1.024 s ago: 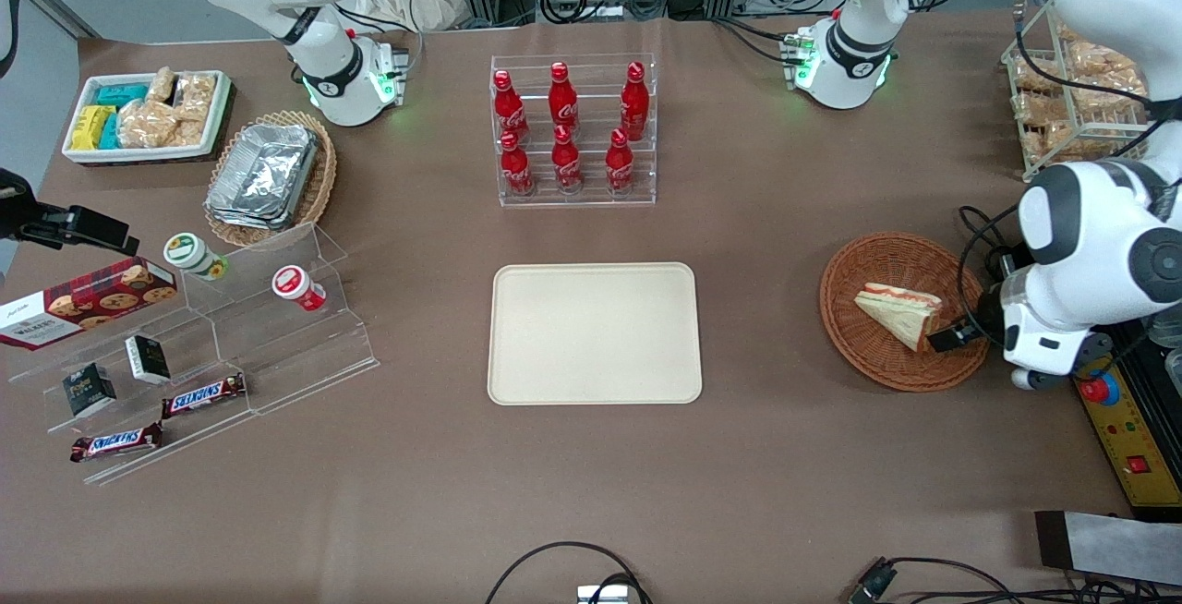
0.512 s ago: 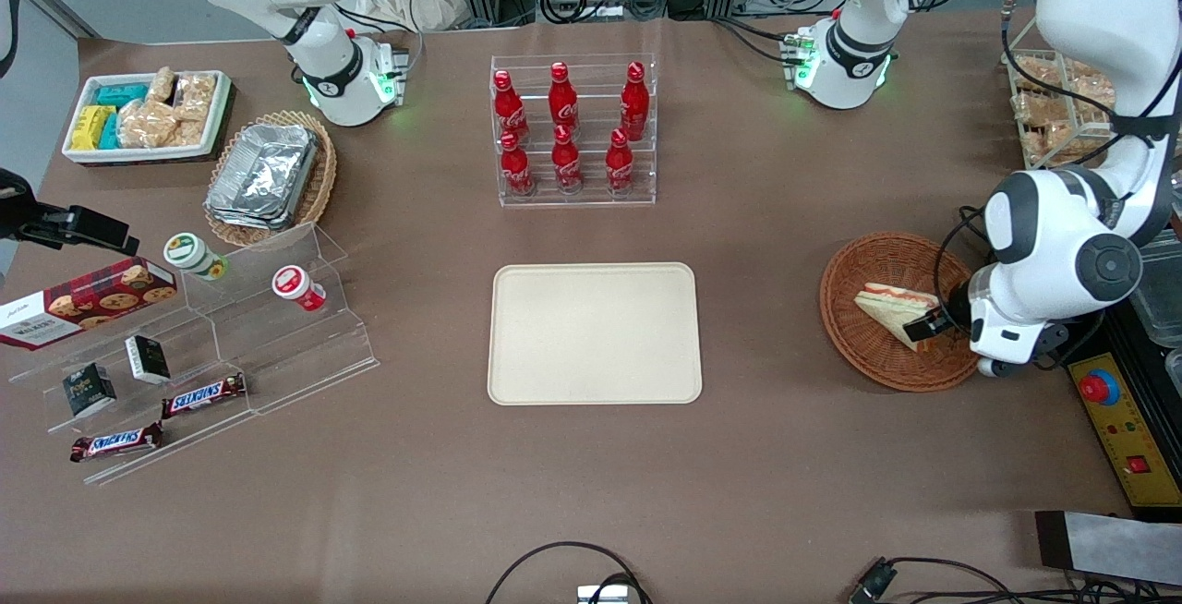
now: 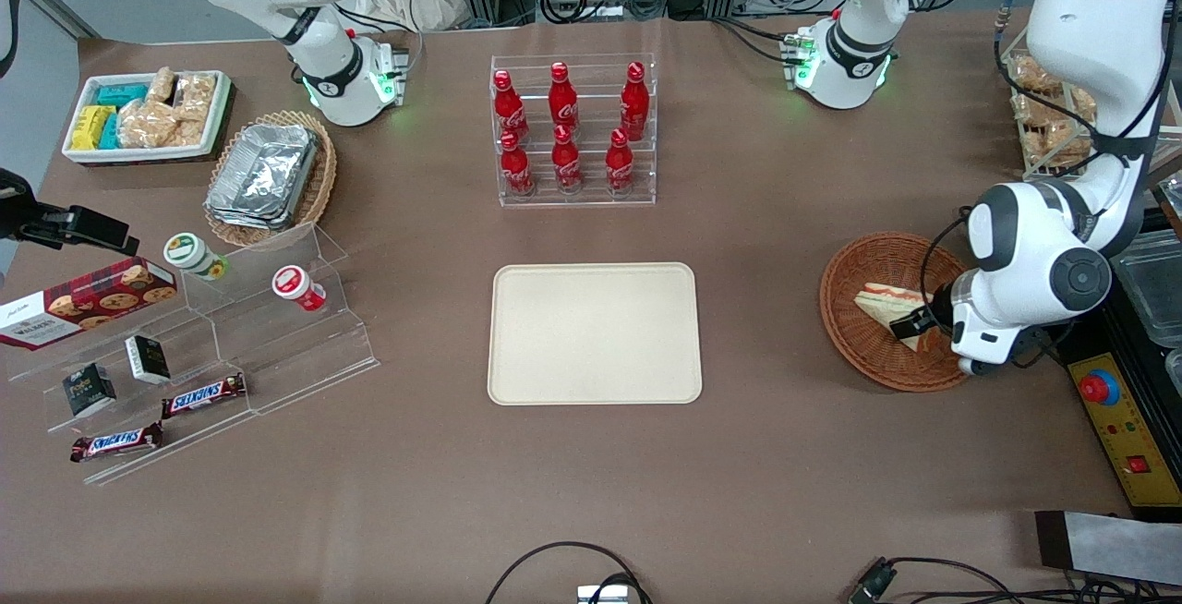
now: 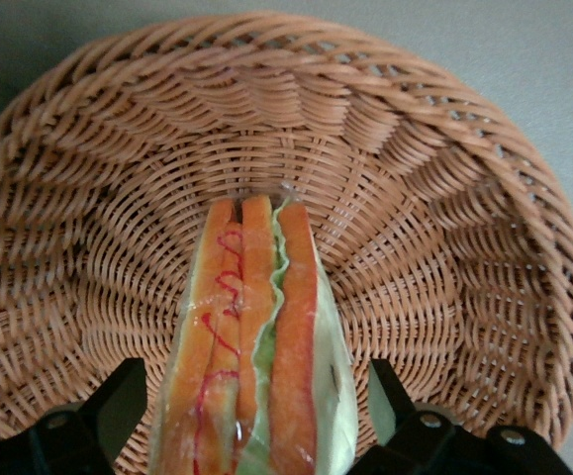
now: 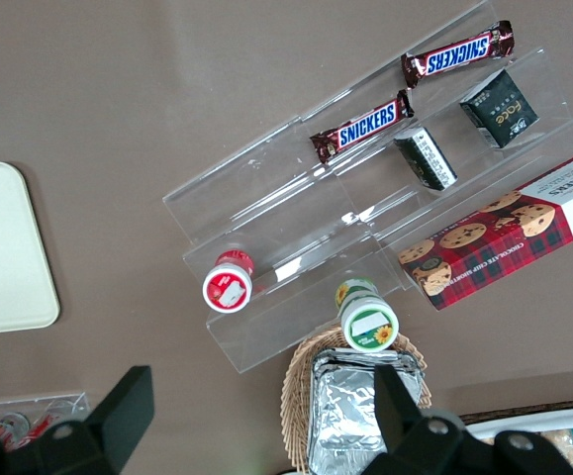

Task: Place sandwich from basket to tray
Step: 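Lower the left gripper and close it on the triangular sandwich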

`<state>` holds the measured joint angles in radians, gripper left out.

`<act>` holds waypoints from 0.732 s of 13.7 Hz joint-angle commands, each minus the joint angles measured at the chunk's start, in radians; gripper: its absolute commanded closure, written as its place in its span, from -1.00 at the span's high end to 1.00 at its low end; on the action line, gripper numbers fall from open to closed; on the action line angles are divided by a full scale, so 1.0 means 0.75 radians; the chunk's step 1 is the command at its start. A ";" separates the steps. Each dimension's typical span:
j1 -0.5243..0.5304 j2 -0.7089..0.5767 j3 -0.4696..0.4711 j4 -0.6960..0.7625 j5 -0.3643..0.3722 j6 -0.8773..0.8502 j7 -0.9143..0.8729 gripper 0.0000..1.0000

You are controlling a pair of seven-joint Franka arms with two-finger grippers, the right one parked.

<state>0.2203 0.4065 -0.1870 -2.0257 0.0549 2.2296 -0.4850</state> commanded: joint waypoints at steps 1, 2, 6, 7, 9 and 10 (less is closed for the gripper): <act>0.003 0.008 -0.002 0.001 0.015 0.007 -0.018 -0.56; 0.003 -0.004 -0.002 0.003 0.013 -0.009 -0.020 -1.00; 0.001 -0.025 -0.002 0.182 0.015 -0.182 -0.006 -1.00; -0.005 -0.014 -0.004 0.280 0.017 -0.292 -0.002 -1.00; -0.034 0.018 -0.012 0.501 0.015 -0.511 0.000 -1.00; -0.060 0.035 -0.012 0.604 0.015 -0.589 0.000 -1.00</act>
<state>0.2099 0.4000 -0.1945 -1.7309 0.0551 1.9112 -0.4815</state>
